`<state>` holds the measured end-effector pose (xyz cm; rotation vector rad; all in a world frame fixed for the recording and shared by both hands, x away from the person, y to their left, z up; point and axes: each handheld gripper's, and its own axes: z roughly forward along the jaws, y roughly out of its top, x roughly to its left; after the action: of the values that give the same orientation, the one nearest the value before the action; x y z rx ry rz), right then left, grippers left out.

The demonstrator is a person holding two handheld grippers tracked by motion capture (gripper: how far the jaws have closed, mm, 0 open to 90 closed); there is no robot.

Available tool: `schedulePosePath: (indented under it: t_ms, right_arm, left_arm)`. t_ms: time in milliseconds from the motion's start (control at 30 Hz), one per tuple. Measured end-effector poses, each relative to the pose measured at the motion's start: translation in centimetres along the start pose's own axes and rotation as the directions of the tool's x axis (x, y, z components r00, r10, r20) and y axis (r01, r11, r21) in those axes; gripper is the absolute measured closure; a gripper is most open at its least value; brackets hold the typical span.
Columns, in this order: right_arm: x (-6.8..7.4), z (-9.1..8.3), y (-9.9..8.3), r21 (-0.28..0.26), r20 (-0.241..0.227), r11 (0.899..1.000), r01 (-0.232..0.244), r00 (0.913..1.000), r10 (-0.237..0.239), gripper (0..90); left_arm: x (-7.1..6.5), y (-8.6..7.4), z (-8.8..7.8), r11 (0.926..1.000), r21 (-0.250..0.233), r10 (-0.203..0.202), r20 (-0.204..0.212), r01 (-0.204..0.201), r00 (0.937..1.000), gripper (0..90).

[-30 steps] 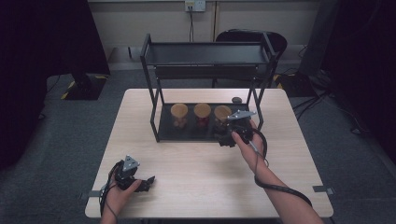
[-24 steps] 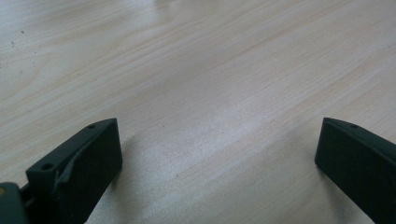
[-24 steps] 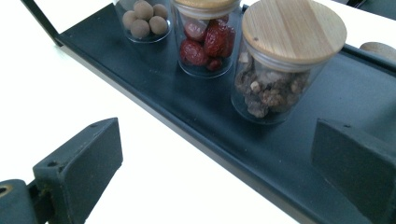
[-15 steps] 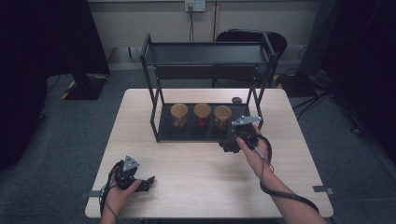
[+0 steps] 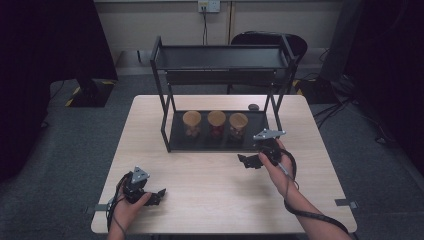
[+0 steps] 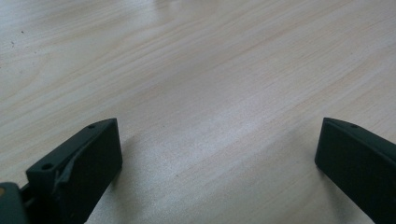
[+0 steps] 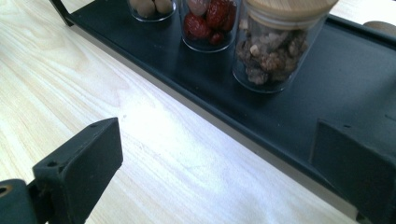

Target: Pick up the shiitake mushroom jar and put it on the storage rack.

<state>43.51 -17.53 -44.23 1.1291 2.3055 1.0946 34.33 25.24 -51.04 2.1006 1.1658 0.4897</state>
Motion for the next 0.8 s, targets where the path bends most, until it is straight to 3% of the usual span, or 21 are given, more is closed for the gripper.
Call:
schedulePosePath:
  t_ms: [800]
  right_arm:
    - [-0.8, -1.7, -2.8, -0.011, -0.004, 1.0, -0.008, 1.0, 0.008, 1.8]
  left_arm:
    - [0.0, 0.0, 0.0, 1.0, 0.0, 0.0, 0.0, 0.0, 1.0, 0.3]
